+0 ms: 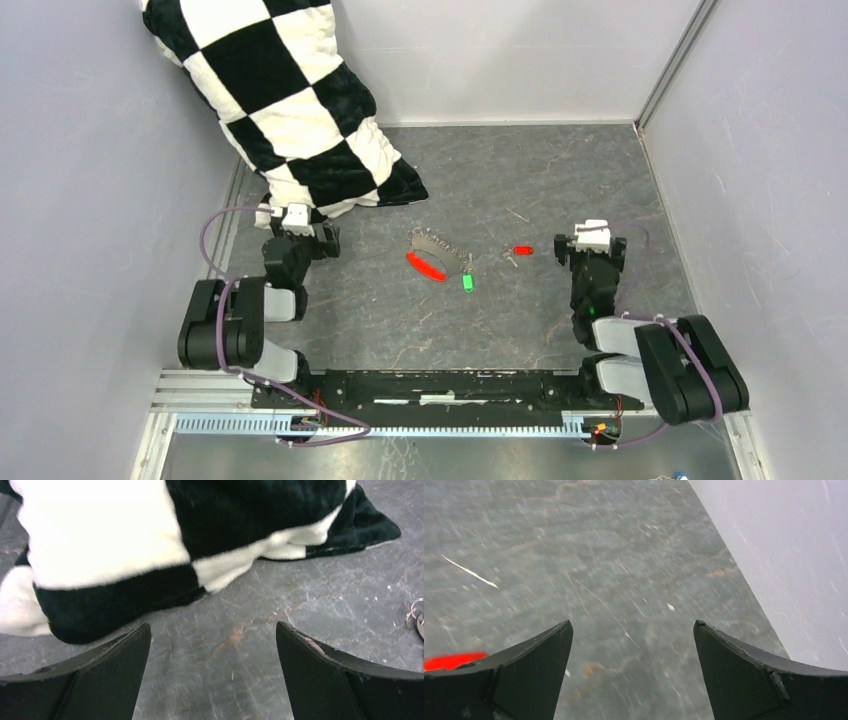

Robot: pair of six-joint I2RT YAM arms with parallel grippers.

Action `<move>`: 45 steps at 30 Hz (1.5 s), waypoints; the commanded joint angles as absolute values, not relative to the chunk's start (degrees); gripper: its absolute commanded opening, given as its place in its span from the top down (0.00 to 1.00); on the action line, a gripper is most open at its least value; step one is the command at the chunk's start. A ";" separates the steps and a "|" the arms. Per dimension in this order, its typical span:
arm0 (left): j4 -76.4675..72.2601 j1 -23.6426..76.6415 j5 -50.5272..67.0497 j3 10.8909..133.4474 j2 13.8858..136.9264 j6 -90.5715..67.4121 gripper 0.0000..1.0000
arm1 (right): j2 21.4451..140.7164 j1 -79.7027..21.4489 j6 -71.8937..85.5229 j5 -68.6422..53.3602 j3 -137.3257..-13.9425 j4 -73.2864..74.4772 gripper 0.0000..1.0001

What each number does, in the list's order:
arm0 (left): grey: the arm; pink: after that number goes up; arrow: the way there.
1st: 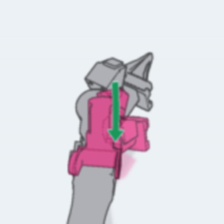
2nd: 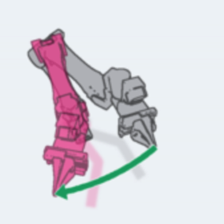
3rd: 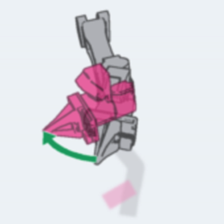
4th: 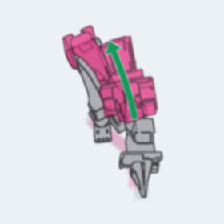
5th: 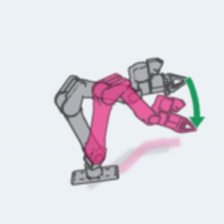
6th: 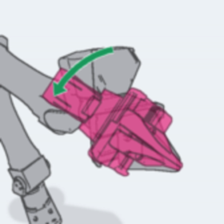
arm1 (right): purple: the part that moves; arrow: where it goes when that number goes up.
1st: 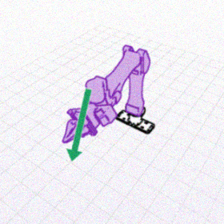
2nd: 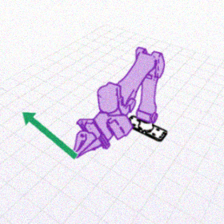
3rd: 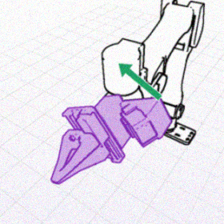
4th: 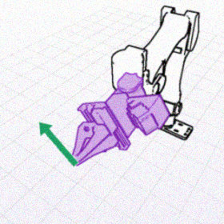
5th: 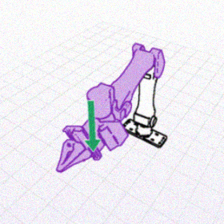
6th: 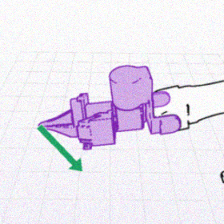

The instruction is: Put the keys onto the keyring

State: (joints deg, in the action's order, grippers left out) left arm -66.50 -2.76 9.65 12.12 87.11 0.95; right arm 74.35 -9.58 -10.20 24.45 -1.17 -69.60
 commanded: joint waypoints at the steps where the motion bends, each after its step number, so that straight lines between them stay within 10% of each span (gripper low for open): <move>1: -43.01 -2.90 9.20 23.71 78.41 -0.44 0.00 | 66.76 -12.09 -1.92 29.12 -15.05 -40.03 0.02; 12: 19.52 -2.90 19.61 59.04 85.66 6.66 0.00 | 78.55 -18.44 10.16 -3.89 -41.36 -32.62 0.02; 27: 28.27 -2.57 29.87 62.46 83.86 6.74 0.00 | 118.70 -31.71 -16.05 -32.51 -87.74 -2.14 0.25; 45: 30.64 -1.51 30.72 60.26 80.09 6.85 0.14 | 126.23 -35.42 -24.37 -34.86 -91.26 5.37 0.43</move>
